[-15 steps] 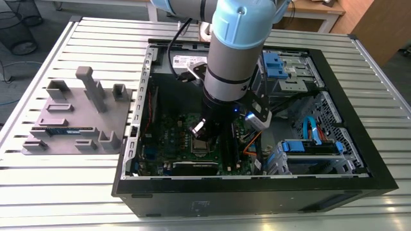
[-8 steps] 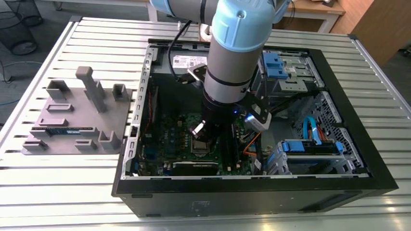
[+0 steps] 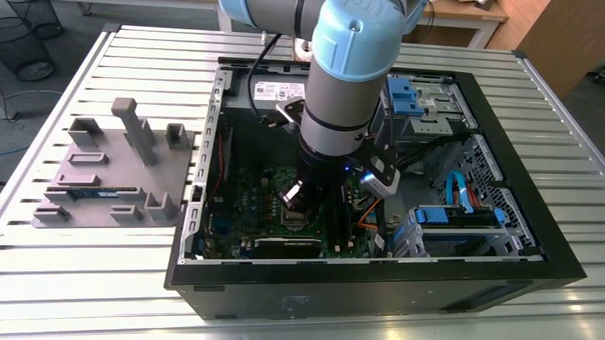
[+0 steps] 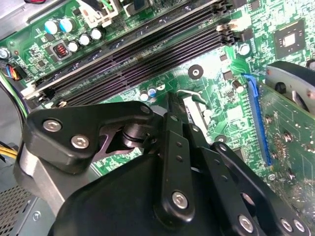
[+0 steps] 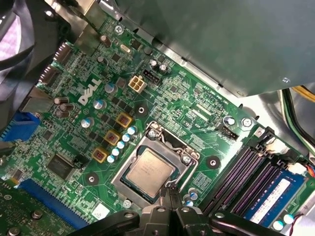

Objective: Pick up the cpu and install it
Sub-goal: 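Install the first cpu locking lever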

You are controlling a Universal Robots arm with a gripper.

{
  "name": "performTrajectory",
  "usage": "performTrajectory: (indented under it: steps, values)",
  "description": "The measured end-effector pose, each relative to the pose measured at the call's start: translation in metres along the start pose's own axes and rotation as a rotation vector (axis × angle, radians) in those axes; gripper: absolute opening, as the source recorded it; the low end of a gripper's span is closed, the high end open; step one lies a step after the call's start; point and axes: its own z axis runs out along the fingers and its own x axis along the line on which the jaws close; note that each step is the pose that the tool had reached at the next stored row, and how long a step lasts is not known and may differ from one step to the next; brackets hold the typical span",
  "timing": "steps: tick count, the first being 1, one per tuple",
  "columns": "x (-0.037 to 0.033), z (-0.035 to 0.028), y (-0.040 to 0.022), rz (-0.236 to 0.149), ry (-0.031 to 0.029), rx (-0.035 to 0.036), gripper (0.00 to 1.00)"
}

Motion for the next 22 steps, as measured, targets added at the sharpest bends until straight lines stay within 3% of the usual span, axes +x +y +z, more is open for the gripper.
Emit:
performTrajectory:
  steps: [10, 22]
  values:
    - [-0.0031, 0.0063, -0.0018, 0.000, -0.0001, -0.0002, 0.11]
    - [-0.0074, 0.0082, -0.0049, 0.000, -0.0002, -0.0001, 0.11]
